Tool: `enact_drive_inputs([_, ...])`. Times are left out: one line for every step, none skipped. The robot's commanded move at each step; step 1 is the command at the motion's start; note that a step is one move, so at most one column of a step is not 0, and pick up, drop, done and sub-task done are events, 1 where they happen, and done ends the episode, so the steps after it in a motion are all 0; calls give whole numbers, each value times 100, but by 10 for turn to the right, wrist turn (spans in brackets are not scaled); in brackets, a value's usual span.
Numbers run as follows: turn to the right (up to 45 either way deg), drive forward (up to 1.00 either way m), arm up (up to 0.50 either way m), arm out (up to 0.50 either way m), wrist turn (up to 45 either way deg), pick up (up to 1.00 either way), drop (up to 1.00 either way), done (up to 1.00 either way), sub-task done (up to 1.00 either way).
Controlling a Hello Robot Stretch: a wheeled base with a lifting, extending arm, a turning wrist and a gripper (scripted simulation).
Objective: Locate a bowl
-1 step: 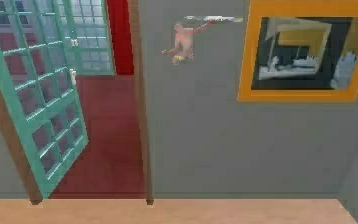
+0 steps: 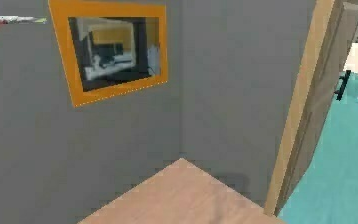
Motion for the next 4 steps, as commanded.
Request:
enact_drive_inputs([450,0,0,0,0,0,0,0,0])
enact_drive_inputs([60,0,0,0,0,0,0,0,0])
enact_drive_inputs([0,100,0,0,0,0,0,0,0])
enact_drive_inputs([0,50,0,0,0,0,0,0,0])
